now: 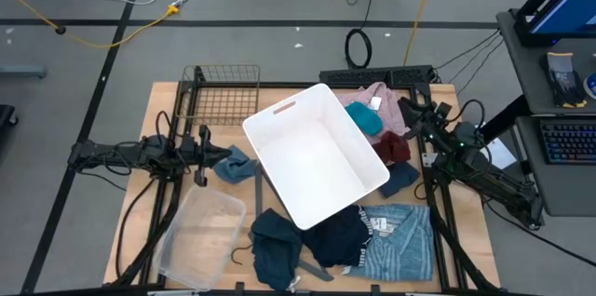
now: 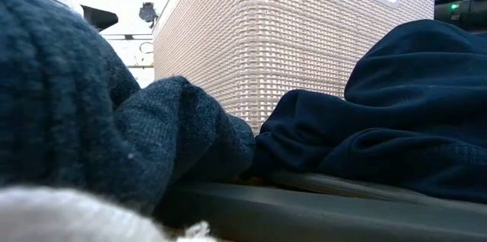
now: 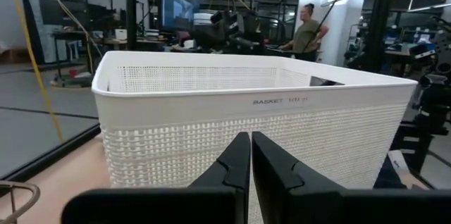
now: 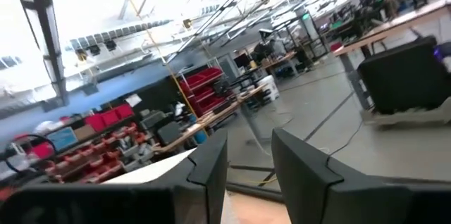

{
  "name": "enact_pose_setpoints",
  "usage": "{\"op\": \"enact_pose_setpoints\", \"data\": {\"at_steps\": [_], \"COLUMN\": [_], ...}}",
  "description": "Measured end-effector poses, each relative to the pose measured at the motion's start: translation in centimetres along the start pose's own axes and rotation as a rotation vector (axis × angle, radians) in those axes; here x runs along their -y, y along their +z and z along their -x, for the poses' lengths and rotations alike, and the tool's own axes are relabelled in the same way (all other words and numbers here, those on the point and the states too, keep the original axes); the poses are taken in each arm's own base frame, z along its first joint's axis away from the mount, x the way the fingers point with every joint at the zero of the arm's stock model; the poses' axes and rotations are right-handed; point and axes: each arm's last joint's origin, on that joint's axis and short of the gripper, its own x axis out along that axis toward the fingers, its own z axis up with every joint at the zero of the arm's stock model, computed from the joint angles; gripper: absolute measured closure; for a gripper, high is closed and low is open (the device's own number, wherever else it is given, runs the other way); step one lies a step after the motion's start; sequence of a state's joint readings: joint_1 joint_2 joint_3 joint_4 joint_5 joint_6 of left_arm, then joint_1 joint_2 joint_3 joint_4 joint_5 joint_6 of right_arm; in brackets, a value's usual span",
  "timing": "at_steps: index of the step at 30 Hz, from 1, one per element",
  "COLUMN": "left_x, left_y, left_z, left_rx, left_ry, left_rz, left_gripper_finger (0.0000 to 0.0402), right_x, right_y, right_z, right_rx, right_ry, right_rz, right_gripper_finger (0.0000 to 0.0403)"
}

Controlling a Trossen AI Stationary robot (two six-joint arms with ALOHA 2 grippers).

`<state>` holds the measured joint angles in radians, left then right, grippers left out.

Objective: Pick & Place Cloths
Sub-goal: Put the red underwear into the mesh basket

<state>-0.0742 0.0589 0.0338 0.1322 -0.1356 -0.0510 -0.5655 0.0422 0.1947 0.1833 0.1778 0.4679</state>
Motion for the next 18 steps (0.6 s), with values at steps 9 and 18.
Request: {"op": "enact_pose_setpoints", "data": {"at_steps": [9, 18], "left_x": [-0.1, -0.1], "left_y": [0.0, 0.3], "left_z": [0.0, 0.0], "left_rx": [0.002, 0.032], "left_ry": [0.033, 0.031], "left_rz": [0.003, 0.015], "left_gripper_finger": [0.0385, 0.0385], "right_x": [-0.5, -1.7], "right_y": [0.2, 2.3], "right_z": [0.0, -0.3], "right_rx": [-0.009, 0.062], "right_ry": [0.138, 0.188], "right_rz": [0.069, 0.177], "right_gripper_finger": [0.0302, 0.0320]}}
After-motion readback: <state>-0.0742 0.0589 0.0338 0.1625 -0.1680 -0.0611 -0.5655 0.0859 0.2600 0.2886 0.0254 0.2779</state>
